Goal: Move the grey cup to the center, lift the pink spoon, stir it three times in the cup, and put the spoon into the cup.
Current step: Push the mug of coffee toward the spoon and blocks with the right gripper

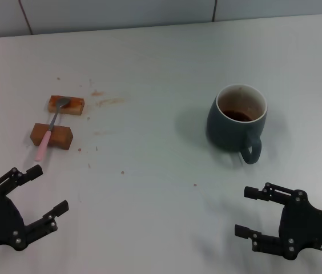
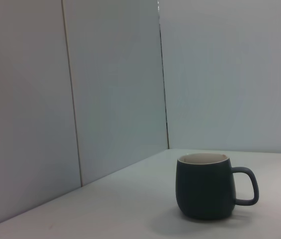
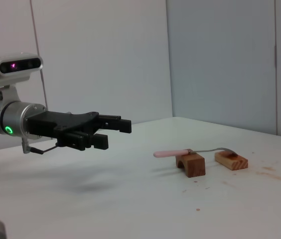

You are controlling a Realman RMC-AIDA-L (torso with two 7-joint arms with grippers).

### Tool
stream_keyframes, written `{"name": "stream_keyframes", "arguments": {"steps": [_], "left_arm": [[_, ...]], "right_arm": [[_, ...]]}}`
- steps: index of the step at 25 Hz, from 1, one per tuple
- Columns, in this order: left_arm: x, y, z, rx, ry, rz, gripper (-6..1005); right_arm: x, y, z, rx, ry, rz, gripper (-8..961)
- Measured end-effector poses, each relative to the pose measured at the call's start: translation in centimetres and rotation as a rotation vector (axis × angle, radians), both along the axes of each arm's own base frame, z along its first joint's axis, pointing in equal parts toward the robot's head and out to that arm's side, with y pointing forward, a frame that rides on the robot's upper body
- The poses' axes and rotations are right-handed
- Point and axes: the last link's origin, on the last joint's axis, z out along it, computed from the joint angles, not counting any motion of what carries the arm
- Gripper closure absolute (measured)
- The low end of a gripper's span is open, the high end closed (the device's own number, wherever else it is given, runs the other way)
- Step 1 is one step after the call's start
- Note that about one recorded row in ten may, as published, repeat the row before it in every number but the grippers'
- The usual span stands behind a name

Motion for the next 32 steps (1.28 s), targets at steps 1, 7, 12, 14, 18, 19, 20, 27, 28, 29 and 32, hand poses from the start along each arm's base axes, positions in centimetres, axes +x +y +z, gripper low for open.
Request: {"name": "stream_keyframes", "arguments": {"steps": [1, 7, 12, 14, 18, 19, 20, 27, 28, 29, 32], "left_arm": [[0.0, 0.01, 0.0, 0.0, 0.0, 0.0, 200], [0.03, 0.08, 0.0, 0.0, 0.001, -0.002, 201], [0.03, 0.09, -0.01, 0.0, 0.001, -0.002, 200], [0.03, 0.09, -0.01, 0.0, 0.001, -0.001, 200], [0.02, 0.09, -0.01, 0.0, 0.001, -0.001, 201], [0.02, 0.09, -0.01, 0.0, 0.001, -0.001, 201], [0.02, 0.09, -0.01, 0.0, 0.001, -0.001, 201], [0.02, 0.09, -0.01, 0.0, 0.001, -0.001, 201], [0.02, 0.09, -0.01, 0.0, 0.001, -0.001, 201], [0.02, 0.09, -0.01, 0.0, 0.001, -0.001, 200], [0.04, 0.09, -0.04, 0.0, 0.001, -0.001, 200]], "right_arm": [[0.02, -0.02, 0.01, 0.0, 0.0, -0.001, 205], [0.03, -0.03, 0.02, 0.0, 0.0, -0.001, 206], [0.04, -0.05, 0.02, 0.0, 0.0, -0.002, 206], [0.04, -0.04, 0.02, 0.001, 0.0, -0.002, 206], [0.04, -0.03, 0.03, 0.001, 0.0, -0.002, 207], [0.04, -0.03, 0.03, 0.002, 0.0, -0.002, 207], [0.04, -0.03, 0.03, 0.002, 0.0, -0.002, 207], [0.02, 0.01, 0.03, 0.002, 0.0, -0.001, 206], [0.01, 0.01, 0.03, 0.002, 0.0, -0.001, 206], [0.01, 0.01, 0.03, 0.002, 0.0, -0.001, 206], [0.01, 0.02, 0.03, 0.002, 0.0, 0.0, 206]]}}
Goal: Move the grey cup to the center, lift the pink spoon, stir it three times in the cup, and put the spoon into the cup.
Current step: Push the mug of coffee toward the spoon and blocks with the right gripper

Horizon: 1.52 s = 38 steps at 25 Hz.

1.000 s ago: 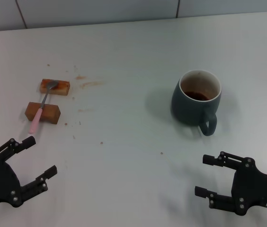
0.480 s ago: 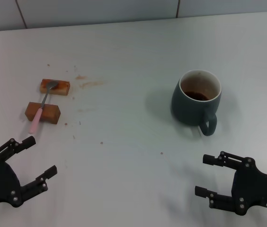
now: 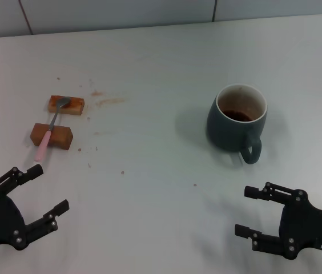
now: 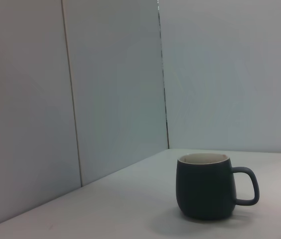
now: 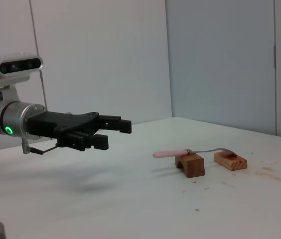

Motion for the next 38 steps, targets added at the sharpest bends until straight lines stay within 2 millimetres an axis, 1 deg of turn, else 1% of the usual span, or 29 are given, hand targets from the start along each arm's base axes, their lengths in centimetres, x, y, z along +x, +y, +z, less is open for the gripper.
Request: {"name": "stream_keyframes", "arguments": {"steps": [9, 12, 13, 14, 15, 18, 19, 22, 24, 25, 28, 29, 30, 32, 34, 36, 38], "left_arm": [[0.0, 0.0, 0.0, 0.0, -0.001, 0.0, 201], [0.0, 0.0, 0.0, 0.0, 0.0, 0.0, 201], [0.0, 0.0, 0.0, 0.0, 0.0, 0.0, 201], [0.0, 0.0, 0.0, 0.0, 0.001, 0.0, 201], [0.0, 0.1, 0.0, 0.0, 0.001, 0.0, 201], [0.0, 0.1, 0.0, 0.0, 0.001, 0.0, 200], [0.1, 0.0, 0.0, 0.0, -0.001, -0.003, 200], [0.1, 0.0, 0.0, 0.001, -0.001, -0.003, 200], [0.1, 0.0, 0.0, 0.001, -0.002, -0.004, 200], [0.1, 0.0, 0.0, 0.002, -0.002, -0.004, 200], [0.1, 0.0, 0.0, 0.002, -0.002, -0.004, 200], [0.1, 0.1, 0.0, 0.002, -0.002, -0.005, 201], [0.1, 0.1, 0.0, 0.002, -0.002, -0.005, 201], [0.1, 0.1, 0.0, 0.002, -0.001, -0.006, 201], [0.1, 0.1, 0.0, 0.002, -0.001, -0.008, 201], [0.2, 0.2, 0.0, 0.002, -0.002, -0.008, 201], [0.2, 0.2, -0.1, 0.003, -0.004, -0.008, 201]], "right_arm": [[0.0, 0.0, 0.0, 0.0, 0.001, 0.0, 205], [0.0, 0.2, 0.0, 0.029, -0.001, 0.0, 213], [0.0, 0.4, 0.1, 0.054, 0.003, -0.004, 215], [0.1, 1.1, 0.6, 0.131, 0.02, -0.033, 218], [0.1, 1.1, 0.6, 0.131, 0.02, -0.033, 221], [0.4, 2.3, 1.9, 0.266, 0.055, -0.088, 228], [0.6, 3.0, 2.7, 0.352, 0.07, -0.114, 231], [0.9, 4.0, 3.7, 0.481, 0.065, -0.142, 437], [1.2, 4.6, 4.2, 0.559, 0.055, -0.161, 517], [1.2, 4.6, 4.2, 0.559, 0.055, -0.161, 557], [1.5, 5.6, 4.8, 0.642, 0.018, -0.172, 676], [1.7, 6.3, 4.9, 0.681, -0.025, -0.169, 708], [1.7, 6.3, 4.9, 0.681, -0.025, -0.169, 739], [1.9, 6.9, 4.9, 0.707, -0.081, -0.156, 803], [2.1, 7.7, 4.5, 0.743, -0.196, -0.111, 866], [2.1, 7.9, 4.3, 0.75, -0.221, -0.096, 885], [2.0, 8.4, 3.7, 0.779, -0.302, -0.044, 904]]}}
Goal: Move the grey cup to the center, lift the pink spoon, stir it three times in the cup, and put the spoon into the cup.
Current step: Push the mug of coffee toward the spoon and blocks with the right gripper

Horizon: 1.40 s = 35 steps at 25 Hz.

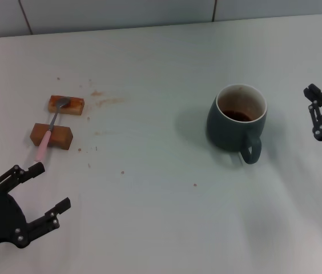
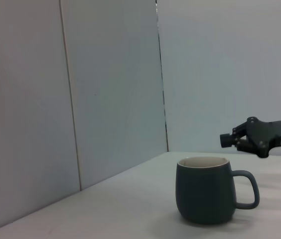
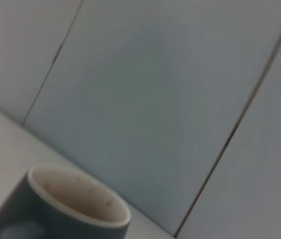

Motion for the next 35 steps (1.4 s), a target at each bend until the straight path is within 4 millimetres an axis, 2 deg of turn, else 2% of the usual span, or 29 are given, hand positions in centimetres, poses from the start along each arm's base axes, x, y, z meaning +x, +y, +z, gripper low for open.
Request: {"name": "stream_keyframes", "arguments": {"steps": [1, 4, 9, 14, 17, 28, 35], "left_arm": [[0.0, 0.1, 0.0, 0.004, -0.002, 0.0, 201], [0.1, 0.2, 0.0, 0.01, -0.005, 0.0, 200], [0.2, 0.4, 0.0, 0.012, -0.005, -0.003, 200], [0.2, 0.6, 0.2, 0.022, -0.001, -0.008, 200], [0.3, 0.6, 0.2, 0.023, -0.002, -0.008, 200], [0.3, 0.6, 0.4, 0.023, -0.01, -0.014, 201], [0.3, 0.5, 0.5, 0.024, -0.009, -0.014, 200]], "right_arm": [[-0.2, 0.3, -0.8, 0.028, -0.097, 0.026, 914], [-0.6, 0.6, -2.0, 0.065, -0.214, 0.061, 913], [-1.3, 0.6, -3.3, 0.106, -0.312, 0.092, 912], [-1.2, 1.1, -4.9, 0.064, -0.39, 0.067, 913], [-1.4, 1.2, -5.6, 0.042, -0.404, 0.06, 915], [-4.0, 2.5, -7.3, 0.013, -0.347, 0.096, 919], [-6.6, 4.3, -9.1, -0.046, -0.329, 0.116, 921]]}}
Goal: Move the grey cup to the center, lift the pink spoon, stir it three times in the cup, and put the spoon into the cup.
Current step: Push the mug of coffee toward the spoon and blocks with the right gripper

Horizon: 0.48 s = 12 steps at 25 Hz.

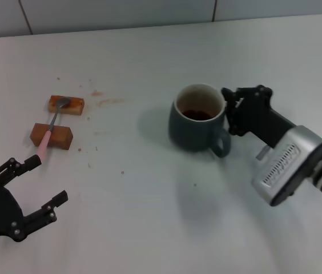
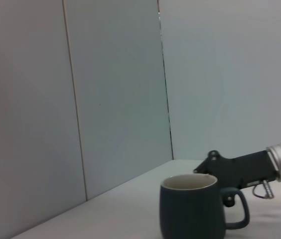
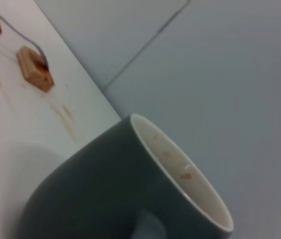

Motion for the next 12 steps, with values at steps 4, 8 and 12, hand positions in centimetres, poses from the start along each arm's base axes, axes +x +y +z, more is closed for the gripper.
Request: {"name": "stream_keyframes", "arguments": {"steps": [4, 8, 12], "left_arm": [[0.0, -0.1, 0.0, 0.0, 0.0, 0.002, 200], [0.0, -0.2, 0.0, 0.0, -0.003, -0.001, 200], [-0.1, -0.3, 0.1, 0.0, -0.002, -0.001, 201]], "right_arm": [[-1.5, 0.7, -1.0, -0.036, 0.009, 0.012, 922], [-2.8, 0.8, -1.9, -0.07, 0.022, 0.03, 922], [-4.2, 1.0, -2.7, -0.104, 0.031, 0.046, 922]]}}
